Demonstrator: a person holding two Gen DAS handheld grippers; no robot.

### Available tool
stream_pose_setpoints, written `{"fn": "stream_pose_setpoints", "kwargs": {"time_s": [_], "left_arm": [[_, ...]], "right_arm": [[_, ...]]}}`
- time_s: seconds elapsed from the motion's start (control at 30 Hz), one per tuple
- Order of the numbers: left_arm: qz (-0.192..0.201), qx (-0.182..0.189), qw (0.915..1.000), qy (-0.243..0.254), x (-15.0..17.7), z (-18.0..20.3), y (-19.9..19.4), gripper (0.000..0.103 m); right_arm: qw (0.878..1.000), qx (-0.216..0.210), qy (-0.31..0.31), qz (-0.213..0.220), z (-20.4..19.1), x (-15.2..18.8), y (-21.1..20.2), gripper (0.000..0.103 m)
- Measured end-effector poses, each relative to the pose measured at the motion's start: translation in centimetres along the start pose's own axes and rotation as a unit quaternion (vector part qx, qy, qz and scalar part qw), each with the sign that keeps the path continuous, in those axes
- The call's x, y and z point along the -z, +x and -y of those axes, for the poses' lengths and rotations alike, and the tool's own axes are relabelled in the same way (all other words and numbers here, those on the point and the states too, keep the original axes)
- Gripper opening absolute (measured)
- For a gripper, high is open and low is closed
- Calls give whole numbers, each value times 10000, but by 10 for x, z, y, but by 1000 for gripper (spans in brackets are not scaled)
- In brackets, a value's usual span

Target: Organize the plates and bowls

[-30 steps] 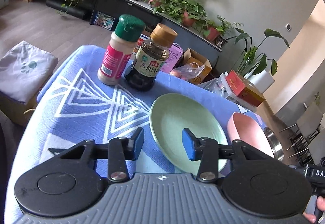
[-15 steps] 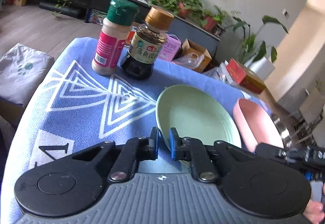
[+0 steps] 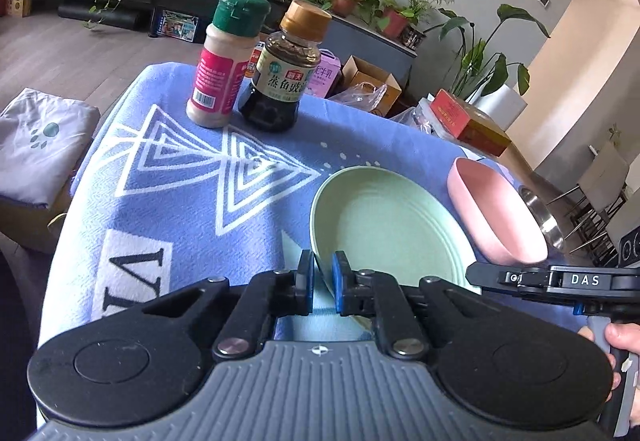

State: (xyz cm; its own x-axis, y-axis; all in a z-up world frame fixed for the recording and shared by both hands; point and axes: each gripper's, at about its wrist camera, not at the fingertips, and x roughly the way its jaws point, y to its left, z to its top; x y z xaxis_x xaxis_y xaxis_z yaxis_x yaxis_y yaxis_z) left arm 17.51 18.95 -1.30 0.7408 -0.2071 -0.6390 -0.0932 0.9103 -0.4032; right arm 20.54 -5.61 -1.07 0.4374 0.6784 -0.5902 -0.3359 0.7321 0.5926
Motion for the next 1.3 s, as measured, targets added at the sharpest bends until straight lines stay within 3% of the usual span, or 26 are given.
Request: {"fn": "stream_pose_setpoints", "kwargs": {"time_s": [0.23,0.53,0.83,1.1,1.3], "left_arm": [[78,-108,9999,42,8,-2,-26,9],[193,44,9995,263,25,15,-68,10],[-148,421,9968,666,54,57,-61,13],[-405,667,9927,914,70,86,-42,14],[-552,711,9915,936,75,93,-32,14]], "right_arm": [[9992,-86,-383,-125,-15,4,-6,46],[9961,-247,-823,-179,-36,16,-34,46],[9989,-348,-279,157,-8,38,-82,46],[9986,-157,286,428,24,58,-103,47],[9980,97,261,569,24,67,-107,48]]}}
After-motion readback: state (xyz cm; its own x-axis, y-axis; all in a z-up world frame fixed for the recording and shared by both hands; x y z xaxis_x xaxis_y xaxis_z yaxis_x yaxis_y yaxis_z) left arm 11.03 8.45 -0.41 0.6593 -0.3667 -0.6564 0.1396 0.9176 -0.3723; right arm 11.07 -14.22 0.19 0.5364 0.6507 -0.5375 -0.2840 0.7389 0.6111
